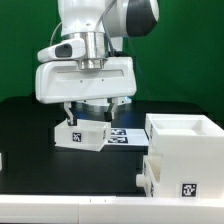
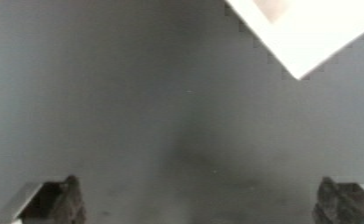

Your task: Assemble drawer

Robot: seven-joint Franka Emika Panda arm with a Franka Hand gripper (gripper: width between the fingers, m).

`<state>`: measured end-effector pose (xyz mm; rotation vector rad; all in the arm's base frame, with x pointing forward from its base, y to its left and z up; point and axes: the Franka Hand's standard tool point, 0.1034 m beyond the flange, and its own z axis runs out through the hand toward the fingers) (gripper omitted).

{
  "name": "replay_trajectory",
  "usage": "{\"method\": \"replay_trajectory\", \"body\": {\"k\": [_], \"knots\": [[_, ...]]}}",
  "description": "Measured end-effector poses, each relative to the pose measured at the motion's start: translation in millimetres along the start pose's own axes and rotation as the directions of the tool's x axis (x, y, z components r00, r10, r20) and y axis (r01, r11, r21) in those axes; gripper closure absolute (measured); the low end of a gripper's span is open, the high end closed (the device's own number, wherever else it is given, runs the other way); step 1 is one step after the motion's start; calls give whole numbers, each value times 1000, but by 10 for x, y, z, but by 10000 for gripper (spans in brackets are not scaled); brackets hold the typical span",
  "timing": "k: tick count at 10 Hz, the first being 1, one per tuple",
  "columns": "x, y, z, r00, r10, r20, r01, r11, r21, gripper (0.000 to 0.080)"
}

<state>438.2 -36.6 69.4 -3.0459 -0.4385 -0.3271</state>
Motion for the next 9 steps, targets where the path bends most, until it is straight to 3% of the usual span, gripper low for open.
{"method": "replay_trajectory", "body": {"k": [1, 2, 3, 7, 8, 9], "knots": [[2, -184, -44, 994, 111, 6, -111, 994, -1, 150], [36, -186, -63, 992, 125, -14, -125, 992, -14, 150], [-30, -125, -20, 989, 145, -27, -146, 989, -25, 150], [-75, -116, 2, 985, 172, -25, -172, 985, -26, 150], [-285, -62, 49, 966, 256, -30, -257, 965, -47, 150], [-434, -92, 91, 929, 369, -14, -369, 928, -49, 150]]}}
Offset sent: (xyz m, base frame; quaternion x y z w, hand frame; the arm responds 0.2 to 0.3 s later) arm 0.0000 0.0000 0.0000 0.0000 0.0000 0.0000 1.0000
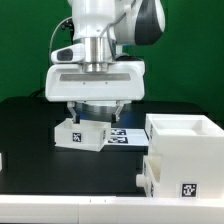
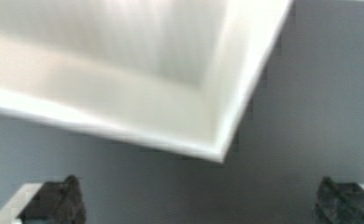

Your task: Assemble drawer

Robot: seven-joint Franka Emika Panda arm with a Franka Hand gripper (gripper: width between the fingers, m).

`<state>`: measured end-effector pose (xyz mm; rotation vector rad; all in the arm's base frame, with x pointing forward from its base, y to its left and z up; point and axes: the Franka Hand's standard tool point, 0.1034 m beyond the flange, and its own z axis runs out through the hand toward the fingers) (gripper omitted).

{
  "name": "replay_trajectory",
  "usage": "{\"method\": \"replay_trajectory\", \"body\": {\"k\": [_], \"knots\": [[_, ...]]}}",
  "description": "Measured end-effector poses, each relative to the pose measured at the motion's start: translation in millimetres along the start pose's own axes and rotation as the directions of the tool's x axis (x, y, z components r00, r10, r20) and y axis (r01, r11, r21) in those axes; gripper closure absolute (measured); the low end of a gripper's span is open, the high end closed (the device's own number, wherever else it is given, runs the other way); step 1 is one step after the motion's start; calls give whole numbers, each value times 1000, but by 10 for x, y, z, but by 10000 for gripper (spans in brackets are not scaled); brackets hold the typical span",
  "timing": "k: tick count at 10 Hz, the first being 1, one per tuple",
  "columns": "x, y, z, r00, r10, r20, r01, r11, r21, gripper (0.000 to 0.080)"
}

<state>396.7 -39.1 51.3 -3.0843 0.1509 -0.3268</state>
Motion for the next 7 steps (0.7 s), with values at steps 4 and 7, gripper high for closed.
{"method": "replay_trajectory", "body": {"k": [4, 7], "knots": [[-86, -158, 98, 985, 169, 27, -169, 986, 4, 150], [-200, -256, 122, 961, 265, 83, -266, 964, 6, 150]]}}
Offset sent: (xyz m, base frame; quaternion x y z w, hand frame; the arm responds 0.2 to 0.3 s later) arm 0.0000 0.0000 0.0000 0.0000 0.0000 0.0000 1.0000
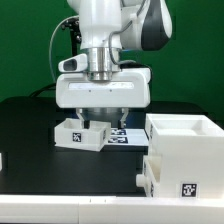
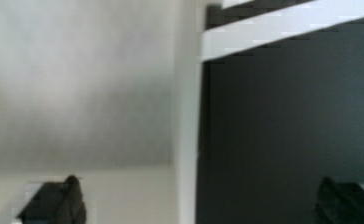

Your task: Assemble drawer

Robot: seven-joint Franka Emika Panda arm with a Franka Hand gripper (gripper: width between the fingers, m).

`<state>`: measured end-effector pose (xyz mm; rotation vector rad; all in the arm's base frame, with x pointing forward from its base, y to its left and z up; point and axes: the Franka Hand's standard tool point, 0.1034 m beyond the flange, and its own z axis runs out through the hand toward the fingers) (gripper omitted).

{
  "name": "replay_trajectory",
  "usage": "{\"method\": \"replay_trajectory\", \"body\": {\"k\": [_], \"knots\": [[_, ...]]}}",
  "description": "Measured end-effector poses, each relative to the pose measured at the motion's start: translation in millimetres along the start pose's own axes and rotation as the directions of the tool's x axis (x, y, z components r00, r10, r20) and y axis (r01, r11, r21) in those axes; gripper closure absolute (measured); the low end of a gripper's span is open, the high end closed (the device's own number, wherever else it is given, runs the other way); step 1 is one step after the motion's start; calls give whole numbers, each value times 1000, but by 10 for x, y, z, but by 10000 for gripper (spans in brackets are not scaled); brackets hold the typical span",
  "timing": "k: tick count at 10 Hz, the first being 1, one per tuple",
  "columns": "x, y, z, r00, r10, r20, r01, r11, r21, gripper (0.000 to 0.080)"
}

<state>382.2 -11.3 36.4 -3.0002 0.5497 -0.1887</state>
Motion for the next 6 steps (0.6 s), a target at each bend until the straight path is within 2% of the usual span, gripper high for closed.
{"method": "replay_trajectory", "body": {"k": [2, 6], "knots": [[-180, -88, 54, 999, 34, 10, -34, 999, -11, 150], [-159, -126, 37, 1000, 21, 1, -21, 1000, -8, 150]]}}
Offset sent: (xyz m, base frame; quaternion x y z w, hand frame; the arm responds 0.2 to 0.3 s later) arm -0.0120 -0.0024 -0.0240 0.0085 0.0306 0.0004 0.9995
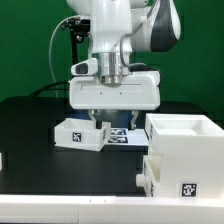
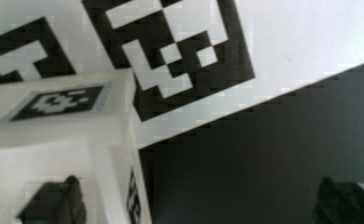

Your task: Assemble drawer

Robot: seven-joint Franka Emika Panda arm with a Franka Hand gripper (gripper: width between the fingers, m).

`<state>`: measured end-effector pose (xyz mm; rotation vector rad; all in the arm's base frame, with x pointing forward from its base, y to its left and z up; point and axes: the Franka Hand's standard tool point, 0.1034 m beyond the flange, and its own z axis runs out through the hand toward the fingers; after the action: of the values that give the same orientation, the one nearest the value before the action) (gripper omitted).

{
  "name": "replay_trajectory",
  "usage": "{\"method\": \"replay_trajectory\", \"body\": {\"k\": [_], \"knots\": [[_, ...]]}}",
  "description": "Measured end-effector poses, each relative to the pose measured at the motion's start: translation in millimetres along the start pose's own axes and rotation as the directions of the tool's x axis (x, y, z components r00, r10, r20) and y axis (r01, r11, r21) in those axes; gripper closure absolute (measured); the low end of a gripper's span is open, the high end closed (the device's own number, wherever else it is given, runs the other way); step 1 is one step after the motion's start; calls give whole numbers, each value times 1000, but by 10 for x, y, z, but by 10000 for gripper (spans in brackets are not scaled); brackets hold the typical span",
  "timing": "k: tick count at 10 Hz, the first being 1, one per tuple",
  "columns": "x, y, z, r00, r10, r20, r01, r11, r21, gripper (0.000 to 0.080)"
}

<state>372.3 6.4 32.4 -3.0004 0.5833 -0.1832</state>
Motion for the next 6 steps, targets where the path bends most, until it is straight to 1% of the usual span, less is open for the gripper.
{"method": "replay_trajectory", "body": {"k": [6], "knots": [[110, -46, -25, 1000, 0, -18, 0, 1000, 9, 150]]}}
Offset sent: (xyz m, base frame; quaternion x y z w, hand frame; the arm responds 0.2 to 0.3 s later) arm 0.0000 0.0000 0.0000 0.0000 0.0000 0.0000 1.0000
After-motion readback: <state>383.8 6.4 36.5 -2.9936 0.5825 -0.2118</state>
